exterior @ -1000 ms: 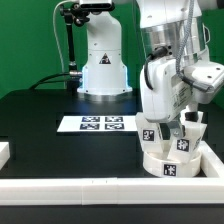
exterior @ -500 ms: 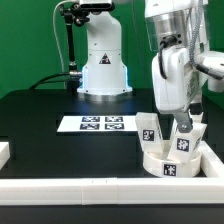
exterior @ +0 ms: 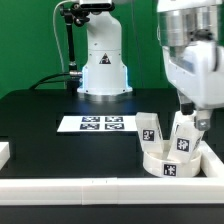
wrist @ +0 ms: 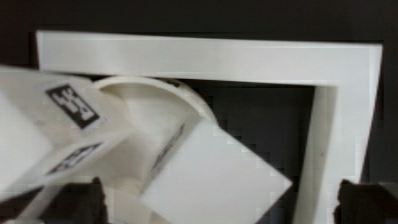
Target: Assemble stool
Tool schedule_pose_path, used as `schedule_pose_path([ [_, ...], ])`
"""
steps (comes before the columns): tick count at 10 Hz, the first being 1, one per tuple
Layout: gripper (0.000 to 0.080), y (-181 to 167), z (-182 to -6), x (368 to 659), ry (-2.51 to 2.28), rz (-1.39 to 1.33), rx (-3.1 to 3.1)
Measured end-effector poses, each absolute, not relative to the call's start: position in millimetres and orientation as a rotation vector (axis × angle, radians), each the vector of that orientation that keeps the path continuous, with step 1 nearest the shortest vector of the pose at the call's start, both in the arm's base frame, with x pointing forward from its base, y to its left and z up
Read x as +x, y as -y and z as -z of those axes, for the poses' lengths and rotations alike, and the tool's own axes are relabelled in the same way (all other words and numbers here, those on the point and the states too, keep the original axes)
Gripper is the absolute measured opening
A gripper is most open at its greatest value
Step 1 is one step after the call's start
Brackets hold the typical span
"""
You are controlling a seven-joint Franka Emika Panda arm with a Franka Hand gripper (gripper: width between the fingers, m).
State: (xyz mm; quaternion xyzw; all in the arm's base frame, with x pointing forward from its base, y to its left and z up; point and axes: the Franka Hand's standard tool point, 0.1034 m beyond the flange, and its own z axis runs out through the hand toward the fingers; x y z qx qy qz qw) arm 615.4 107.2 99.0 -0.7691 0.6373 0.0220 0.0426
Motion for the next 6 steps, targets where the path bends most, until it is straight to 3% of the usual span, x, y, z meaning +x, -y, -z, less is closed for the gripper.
schedule_pose_path([
  [6,0.0649,-109.6,-99.4,619.6,-1.261,0.030,-2.781],
])
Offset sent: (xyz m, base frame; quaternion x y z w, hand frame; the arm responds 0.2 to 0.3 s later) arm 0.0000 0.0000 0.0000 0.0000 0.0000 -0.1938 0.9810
